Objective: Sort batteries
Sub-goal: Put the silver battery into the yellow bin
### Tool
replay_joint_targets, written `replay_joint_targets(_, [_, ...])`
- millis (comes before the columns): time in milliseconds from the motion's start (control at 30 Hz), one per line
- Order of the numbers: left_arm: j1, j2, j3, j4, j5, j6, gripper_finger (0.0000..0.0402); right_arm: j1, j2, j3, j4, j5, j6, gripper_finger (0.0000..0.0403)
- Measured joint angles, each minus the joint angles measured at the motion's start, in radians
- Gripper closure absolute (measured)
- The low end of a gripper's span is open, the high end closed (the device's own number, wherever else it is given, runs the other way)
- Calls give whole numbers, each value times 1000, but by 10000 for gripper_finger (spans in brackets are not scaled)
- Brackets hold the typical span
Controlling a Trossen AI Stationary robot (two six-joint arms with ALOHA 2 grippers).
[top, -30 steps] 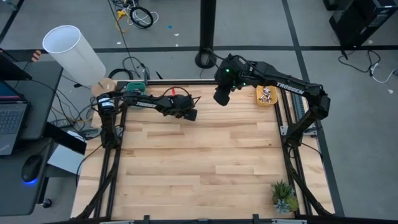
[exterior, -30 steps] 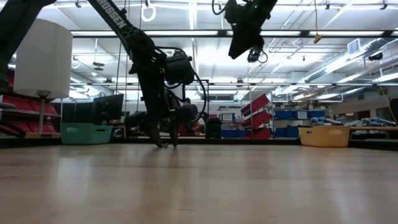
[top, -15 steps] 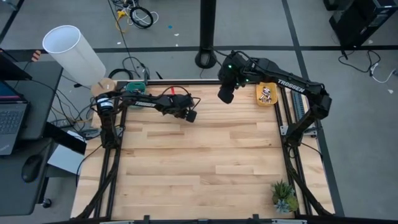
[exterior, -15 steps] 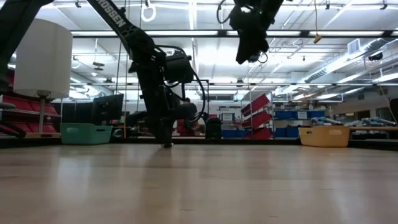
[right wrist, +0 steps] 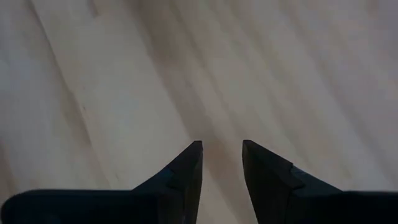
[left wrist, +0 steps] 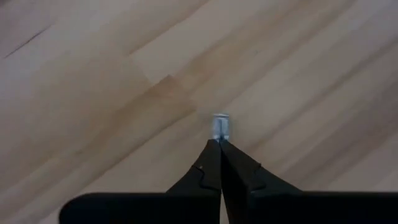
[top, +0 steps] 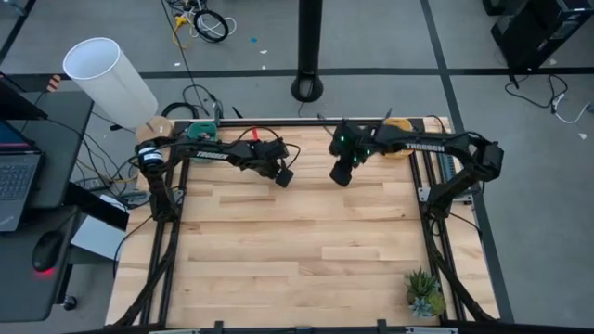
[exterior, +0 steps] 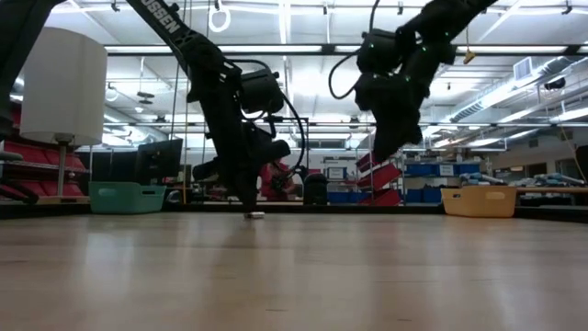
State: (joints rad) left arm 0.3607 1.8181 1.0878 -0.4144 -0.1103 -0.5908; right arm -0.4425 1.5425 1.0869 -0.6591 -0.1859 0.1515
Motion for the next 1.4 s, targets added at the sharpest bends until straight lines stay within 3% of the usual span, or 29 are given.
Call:
replay_joint_targets(167, [0, -5, 0, -5, 6, 16, 392, 53, 3, -107, 120, -19, 72, 281])
replay_joint_targets(400, [-61, -88, 2, 41, 8, -2, 339, 96, 1, -152, 170, -60, 100, 280])
replay_joint_targets(533, [-119, -112, 3, 87, -48, 73, 325, 166, 0, -222, 341, -134, -37, 279])
replay_joint_targets(733, [-190, -112, 3, 63, -25, 75, 326, 263, 5, -352, 652, -123, -227, 274])
replay_joint_targets(933, [-243, -171, 3, -34, -81, 30, 328, 289, 7, -358, 667, -43, -441, 267])
replay_joint_targets(1100, [-252, -252, 3, -133, -171, -20, 328, 272, 24, -358, 648, -39, -629, 275])
replay_joint_targets(1400, [-252, -395, 4, -252, -255, -90, 328, 262, 127, -358, 651, -79, -701, 275])
